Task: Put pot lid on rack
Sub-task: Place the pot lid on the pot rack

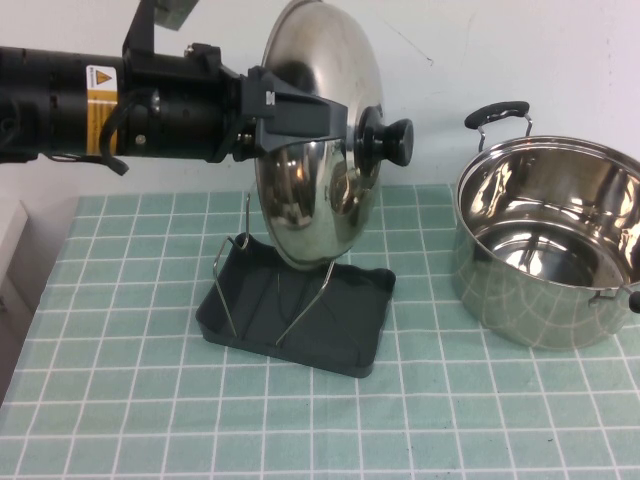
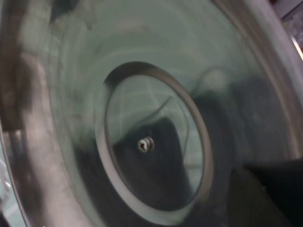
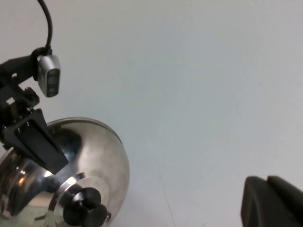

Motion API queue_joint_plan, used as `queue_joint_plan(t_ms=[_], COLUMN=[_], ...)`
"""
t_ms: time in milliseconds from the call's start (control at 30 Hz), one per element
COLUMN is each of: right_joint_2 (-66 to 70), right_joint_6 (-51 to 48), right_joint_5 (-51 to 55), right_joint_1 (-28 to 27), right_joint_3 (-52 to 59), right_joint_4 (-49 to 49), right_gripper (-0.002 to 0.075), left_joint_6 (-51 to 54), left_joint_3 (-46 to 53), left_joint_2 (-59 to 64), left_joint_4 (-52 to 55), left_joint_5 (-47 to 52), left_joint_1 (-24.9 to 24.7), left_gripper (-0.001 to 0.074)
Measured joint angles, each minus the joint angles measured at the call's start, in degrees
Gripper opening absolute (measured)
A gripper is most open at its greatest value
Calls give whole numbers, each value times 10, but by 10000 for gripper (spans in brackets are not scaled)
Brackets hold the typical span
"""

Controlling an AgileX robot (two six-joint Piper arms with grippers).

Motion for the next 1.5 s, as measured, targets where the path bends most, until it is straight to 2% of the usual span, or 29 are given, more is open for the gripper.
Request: queue_joint_plan(t_ms=[200,533,833,1067,1500], right_joint_2=[-3,-3,-3,-3,-3], right_joint_6=[1,4,17,26,30], right_joint_5=[13,19,40,40,39], right_joint_1=[0,0,0,0,0], right_joint_3=[0,0,11,31,39], right_joint_4=[0,0,0,0,0], right_gripper=[-1,-1,-1,-1,-1], left_joint_6=[69,91,186,236,259], left_joint_3=[-3,-3,55,82,83], left_joint_2=[1,1,1,3,75], left_joint_4=[0,0,0,0,0], left_joint_5=[2,39,47,96,98], left_joint_1=[0,0,0,0,0], left_gripper=[71,71,71,71,71])
